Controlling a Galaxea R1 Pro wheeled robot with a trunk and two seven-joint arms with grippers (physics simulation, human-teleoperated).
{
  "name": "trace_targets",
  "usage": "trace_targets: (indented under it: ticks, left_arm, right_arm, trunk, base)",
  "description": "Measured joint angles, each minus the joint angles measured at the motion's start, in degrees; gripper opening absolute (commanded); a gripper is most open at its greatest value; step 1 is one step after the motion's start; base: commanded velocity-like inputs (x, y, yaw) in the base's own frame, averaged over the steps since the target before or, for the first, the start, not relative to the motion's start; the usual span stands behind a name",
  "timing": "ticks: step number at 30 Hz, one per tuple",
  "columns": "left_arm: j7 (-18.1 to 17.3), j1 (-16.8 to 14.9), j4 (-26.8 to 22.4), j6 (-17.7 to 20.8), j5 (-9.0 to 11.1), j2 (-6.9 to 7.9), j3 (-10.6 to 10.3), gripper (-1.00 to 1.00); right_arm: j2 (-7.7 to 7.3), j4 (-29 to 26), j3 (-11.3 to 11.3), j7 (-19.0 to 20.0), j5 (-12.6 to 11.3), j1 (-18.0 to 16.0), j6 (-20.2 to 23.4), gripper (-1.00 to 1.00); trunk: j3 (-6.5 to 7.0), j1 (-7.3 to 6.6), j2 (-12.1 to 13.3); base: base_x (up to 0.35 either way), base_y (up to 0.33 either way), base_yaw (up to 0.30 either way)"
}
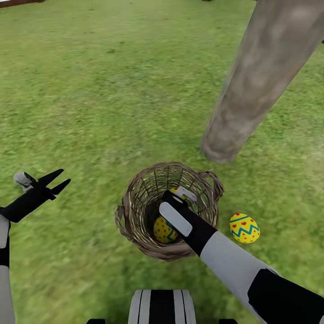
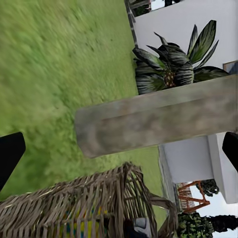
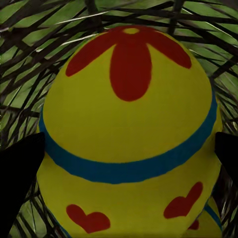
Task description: Take the three Easter eggs out of the wicker basket on the lawn in the garden, then place them on the lawn next to a single tree (choose any tree) so that all three eggs are next to the same tree and none are left in the basket.
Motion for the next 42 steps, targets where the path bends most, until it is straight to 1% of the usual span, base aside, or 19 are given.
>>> trace_targets:
  ticks: [3,5,7,14,17,21,24,25,27,28,33,38,39,40,42]
  left_arm:
    - [0.00,-0.02,0.00,0.02,0.03,0.00,-0.01,1.00]
    - [0.00,0.00,0.00,0.00,0.00,0.00,-0.01,1.00]
    - [0.00,-0.01,0.00,0.02,0.03,0.00,-0.01,1.00]
    - [0.00,0.00,-0.02,0.02,0.03,0.00,-0.01,1.00]
    - [0.00,0.00,0.00,0.02,0.03,0.00,-0.01,1.00]
    - [0.03,0.00,0.00,0.02,0.04,0.00,-0.01,1.00]
    - [0.09,0.03,0.00,0.02,0.04,0.00,-0.01,1.00]
    - [0.12,0.04,0.00,0.02,0.04,0.00,-0.01,1.00]
    - [0.26,-0.01,0.00,0.02,0.04,0.00,-0.04,1.00]
    - [0.26,0.01,0.00,0.02,0.04,0.00,-0.05,1.00]
    - [0.28,0.00,0.00,0.02,0.04,0.00,-0.09,1.00]
    - [0.35,0.02,0.00,0.02,0.04,0.00,-0.10,1.00]
    - [0.36,0.00,0.00,0.02,0.04,0.00,-0.10,1.00]
    - [0.36,-0.01,0.00,0.02,0.04,0.00,-0.11,1.00]
    - [0.36,0.04,0.00,0.02,0.04,0.04,-0.15,1.00]
  right_arm:
    - [0.00,-0.03,0.00,0.00,-0.16,0.01,0.00,-1.00]
    - [0.00,-0.03,0.00,0.00,-1.34,0.02,0.06,-1.00]
    - [0.00,-0.03,0.00,0.00,-2.11,0.01,0.08,-1.00]
    - [0.00,-1.80,0.08,-0.17,-2.41,0.07,0.08,-1.00]
    - [0.00,-2.91,0.09,-1.62,-2.48,0.31,0.10,-1.00]
    - [0.00,-6.77,0.12,-4.19,-2.49,1.66,0.22,-1.00]
    - [0.00,-7.66,0.18,-4.62,-2.63,2.16,0.30,-1.00]
    - [0.00,-7.73,0.20,-4.65,-3.33,2.28,0.37,-1.00]
    - [0.00,-7.82,0.32,-4.66,-5.98,2.34,0.51,-1.00]
    - [0.00,-7.83,0.36,-4.66,-6.65,2.35,0.54,-1.00]
    - [0.00,-9.31,0.55,-5.04,-7.17,2.36,0.56,-1.00]
    - [0.00,-10.33,0.69,-7.19,-7.29,2.36,0.82,-1.00]
    - [0.00,-10.54,1.62,-7.38,-7.30,2.36,0.86,-1.00]
    - [0.00,-10.92,3.25,-7.68,-7.25,2.37,0.87,-1.00]
    - [0.00,-12.46,4.03,-9.12,-7.22,2.36,0.88,-1.00]
  trunk:
    - [0.66,-0.08,0.04]
    - [0.66,-0.08,0.04]
    - [1.10,-0.13,0.06]
    - [2.65,-0.31,0.16]
    - [3.32,-0.39,0.20]
    - [4.21,-0.49,0.25]
    - [4.87,-0.57,0.29]
    - [5.09,-0.60,0.31]
    - [5.53,-0.65,0.33]
    - [5.76,-0.67,0.35]
    - [6.87,-0.80,0.41]
    - [7.97,-0.93,0.48]
    - [8.19,-0.96,0.49]
    - [8.42,-0.98,0.51]
    - [8.86,-1.04,0.53]
  base:
    - [0.000,0.000,0.000]
    - [0.000,0.000,0.000]
    - [0.000,0.000,0.000]
    - [0.000,0.000,0.000]
    - [0.000,0.000,0.000]
    - [0.000,0.000,0.000]
    - [0.000,0.000,0.000]
    - [0.000,0.000,0.000]
    - [0.000,0.000,0.000]
    - [0.000,0.000,0.000]
    - [0.000,0.000,0.000]
    - [0.000,0.000,0.000]
    - [0.000,0.000,0.000]
    - [0.000,0.000,0.000]
    - [0.000,0.000,0.000]
